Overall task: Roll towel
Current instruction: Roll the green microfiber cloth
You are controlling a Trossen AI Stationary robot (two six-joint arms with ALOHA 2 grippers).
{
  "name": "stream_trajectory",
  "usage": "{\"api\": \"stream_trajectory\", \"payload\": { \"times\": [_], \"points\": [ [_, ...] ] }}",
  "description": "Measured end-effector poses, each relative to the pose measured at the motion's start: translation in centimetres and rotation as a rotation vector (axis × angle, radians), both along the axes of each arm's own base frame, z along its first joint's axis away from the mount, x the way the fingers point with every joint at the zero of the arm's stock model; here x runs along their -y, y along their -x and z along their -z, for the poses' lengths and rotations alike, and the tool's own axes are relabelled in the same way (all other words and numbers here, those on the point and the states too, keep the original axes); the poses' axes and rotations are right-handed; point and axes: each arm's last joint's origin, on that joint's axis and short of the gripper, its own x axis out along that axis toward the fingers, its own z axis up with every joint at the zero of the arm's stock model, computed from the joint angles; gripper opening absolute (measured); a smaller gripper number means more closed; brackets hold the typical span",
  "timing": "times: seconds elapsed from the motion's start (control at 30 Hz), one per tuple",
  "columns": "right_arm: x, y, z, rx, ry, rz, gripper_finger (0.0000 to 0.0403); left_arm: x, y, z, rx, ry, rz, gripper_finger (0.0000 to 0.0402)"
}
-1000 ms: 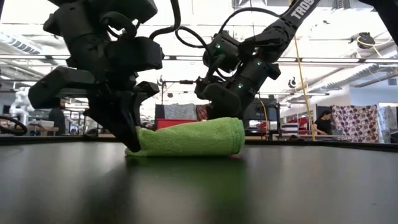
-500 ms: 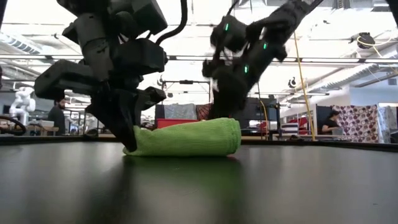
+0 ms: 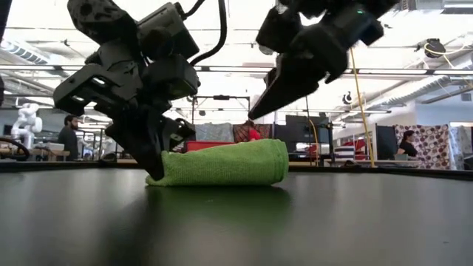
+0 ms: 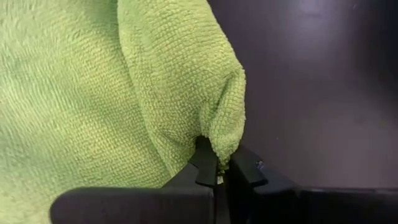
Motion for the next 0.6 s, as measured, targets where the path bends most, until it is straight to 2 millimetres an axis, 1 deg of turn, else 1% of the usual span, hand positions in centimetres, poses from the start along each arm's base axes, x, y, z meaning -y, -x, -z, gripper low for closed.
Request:
{"api": "stream_trajectory", "payload": {
  "times": [0.1,0.2,0.27,0.33,0.47,0.6],
  "points": [
    [-2.2,0.8,0.9,0.004,0.022,-0.046,0.0185,-0.3,0.3,0.4,0.0,0.049,-0.026,0.0013],
    [-4.1,1.3,0.9,0.042,0.127,-0.068,0.0176,-0.8,0.6,0.8,-0.001,0.102,-0.043,0.0013],
    [-4.8,1.6,1.0,0.06,0.198,-0.084,0.0172,-1.2,0.8,1.1,-0.013,0.138,-0.045,0.0013],
    [-5.0,1.9,1.5,0.047,0.215,-0.101,0.0168,-1.5,0.9,1.2,-0.022,0.16,-0.053,0.0013],
    [-5.0,2.4,2.9,0.004,0.195,-0.083,0.0167,-2.5,1.0,1.2,-0.044,0.231,-0.059,0.0013],
    [-5.2,2.0,2.9,0.066,0.194,-0.093,0.0166,-3.4,1.1,1.3,-0.058,0.273,-0.07,0.0013]
  ]
}}
